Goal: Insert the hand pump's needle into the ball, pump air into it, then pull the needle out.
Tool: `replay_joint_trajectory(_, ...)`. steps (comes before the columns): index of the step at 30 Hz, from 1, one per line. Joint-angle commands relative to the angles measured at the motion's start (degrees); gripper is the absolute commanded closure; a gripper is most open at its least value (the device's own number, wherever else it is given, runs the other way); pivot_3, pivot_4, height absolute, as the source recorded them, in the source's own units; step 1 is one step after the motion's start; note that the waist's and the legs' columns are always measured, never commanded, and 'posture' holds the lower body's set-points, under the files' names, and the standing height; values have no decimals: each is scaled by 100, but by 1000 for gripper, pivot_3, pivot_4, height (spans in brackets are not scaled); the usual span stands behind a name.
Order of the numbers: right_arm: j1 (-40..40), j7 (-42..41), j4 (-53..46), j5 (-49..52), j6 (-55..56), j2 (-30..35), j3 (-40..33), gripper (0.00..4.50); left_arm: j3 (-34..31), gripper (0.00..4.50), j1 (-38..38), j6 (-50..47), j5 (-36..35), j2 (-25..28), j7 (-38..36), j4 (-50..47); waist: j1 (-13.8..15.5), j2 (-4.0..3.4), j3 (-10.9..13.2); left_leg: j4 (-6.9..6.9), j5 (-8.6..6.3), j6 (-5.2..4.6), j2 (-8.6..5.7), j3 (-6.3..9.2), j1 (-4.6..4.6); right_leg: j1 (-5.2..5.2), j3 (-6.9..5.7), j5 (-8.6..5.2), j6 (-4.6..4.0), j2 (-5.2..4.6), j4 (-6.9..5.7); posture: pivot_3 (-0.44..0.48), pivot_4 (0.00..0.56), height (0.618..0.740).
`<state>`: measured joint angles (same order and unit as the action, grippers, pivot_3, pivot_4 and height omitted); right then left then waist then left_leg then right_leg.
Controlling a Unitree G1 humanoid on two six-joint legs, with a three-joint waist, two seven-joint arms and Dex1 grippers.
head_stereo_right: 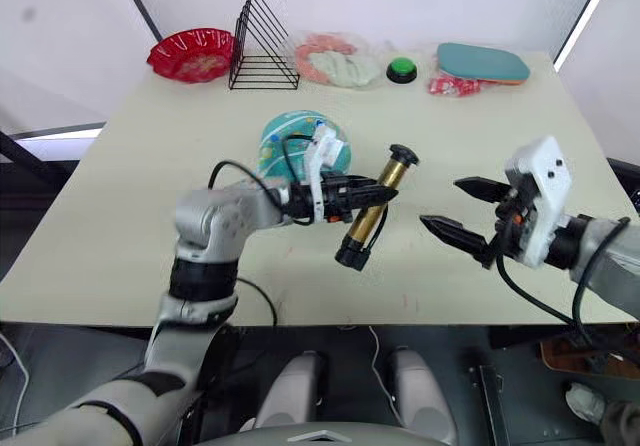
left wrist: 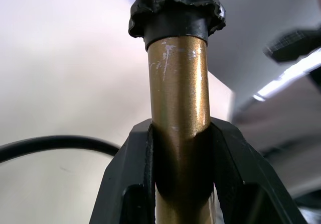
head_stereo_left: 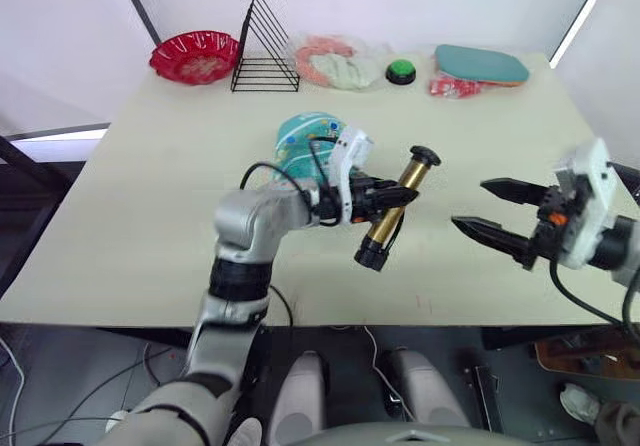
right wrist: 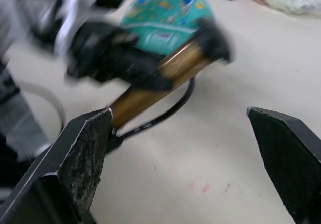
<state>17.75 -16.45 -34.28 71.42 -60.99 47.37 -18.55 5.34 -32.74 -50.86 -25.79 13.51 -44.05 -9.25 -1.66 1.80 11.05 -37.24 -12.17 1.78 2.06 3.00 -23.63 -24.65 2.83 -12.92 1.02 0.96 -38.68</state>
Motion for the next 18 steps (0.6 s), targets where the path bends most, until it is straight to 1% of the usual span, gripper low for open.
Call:
replay_joint_trajectory(1, 542, 456, 261, 212, -68, -186, 287, 0, 256, 3513, 278, 1855, 346, -46, -449, -25, 32, 0, 0, 0, 0, 0, 0, 0, -3, -2, -1, 0, 0, -1, 1, 0, 150, 740)
replay_joint_trajectory(4, 825, 657, 415, 348, -87, -406, 490, 0, 349, 3513, 483, 2953, 560, -178, -603, 314, 118, 0, 0, -5, -5, -9, 1, -6, -8, -3, -1, 0, 0, 0, 6, 0, 150, 740)
replay_joint_trajectory(6, 1172, 862, 628, 426, -76, -770, 768, 0, 440, 3513, 677, 4221, 748, -344, -875, 765, 77, -2, -5, -6, -10, -19, 2, -14, -8, -3, 2, 0, 1, 0, 8, 0, 150, 740)
replay_joint_trajectory(7, 1294, 900, 686, 330, -59, -887, 881, 0, 403, 3513, 727, 4509, 703, -460, -907, 906, 61, -11, -10, -7, -12, -21, 5, -30, -3, -2, 16, 2, 0, 1, 10, 0, 150, 740)
replay_joint_trajectory(9, 1418, 942, 740, 231, -36, -1018, 951, 0, 336, 3513, 744, 4823, 675, -601, -860, 1132, 90, -12, -10, -8, -13, -24, 6, -41, -2, -4, 25, 6, 5, 1, 9, 0, 150, 740)
replay_joint_trajectory(11, 1486, 1041, 815, 355, 23, -1187, 919, 0, 421, 3513, 763, 5317, 894, -603, -906, 1338, 94, -11, -10, -12, -13, -25, 7, -36, -10, -10, 20, 6, 7, 4, 8, 0, 150, 740)
replay_joint_trajectory(13, 1482, 1021, 797, 235, 80, -1293, 1014, 0, 424, 3513, 784, 5561, 958, -704, -796, 1471, 89, -16, -13, -12, -14, -27, 7, -35, -9, -10, 21, 6, 7, 6, 8, 0, 150, 740)
replay_joint_trajectory(18, 1394, 1145, 763, 232, 219, -1575, 946, 0, 409, 3513, 884, 5773, 945, -842, -572, 1474, 85, -16, -13, -13, -16, -29, 7, -36, -10, -10, 22, 8, 12, 5, 8, 0, 150, 740)
